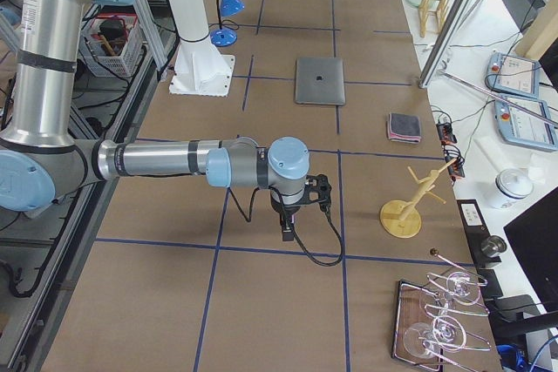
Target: Close laptop
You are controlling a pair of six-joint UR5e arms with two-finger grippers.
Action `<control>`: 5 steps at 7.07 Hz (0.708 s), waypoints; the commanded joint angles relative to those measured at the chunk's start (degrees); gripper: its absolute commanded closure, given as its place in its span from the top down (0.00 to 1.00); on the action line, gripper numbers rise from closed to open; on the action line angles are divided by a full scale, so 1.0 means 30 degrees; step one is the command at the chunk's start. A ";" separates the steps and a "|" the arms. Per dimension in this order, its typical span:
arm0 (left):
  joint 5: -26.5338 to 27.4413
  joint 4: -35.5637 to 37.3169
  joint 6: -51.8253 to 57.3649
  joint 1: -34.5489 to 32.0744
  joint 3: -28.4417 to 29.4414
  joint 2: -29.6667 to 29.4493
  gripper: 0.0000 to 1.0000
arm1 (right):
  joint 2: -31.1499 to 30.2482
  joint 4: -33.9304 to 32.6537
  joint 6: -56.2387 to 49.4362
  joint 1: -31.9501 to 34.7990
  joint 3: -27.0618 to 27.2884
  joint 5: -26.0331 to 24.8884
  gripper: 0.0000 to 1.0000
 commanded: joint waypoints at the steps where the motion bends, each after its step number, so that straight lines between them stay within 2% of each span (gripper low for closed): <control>1: -0.0110 -0.0037 0.0018 -0.0018 -0.0122 0.0081 0.99 | -0.0001 0.0029 0.0030 -0.0002 0.0009 0.0003 0.99; 5: 0.0006 0.0285 -0.0128 0.0012 0.0048 0.0051 0.99 | -0.0001 0.0058 0.0030 -0.0002 -0.0021 -0.0027 0.99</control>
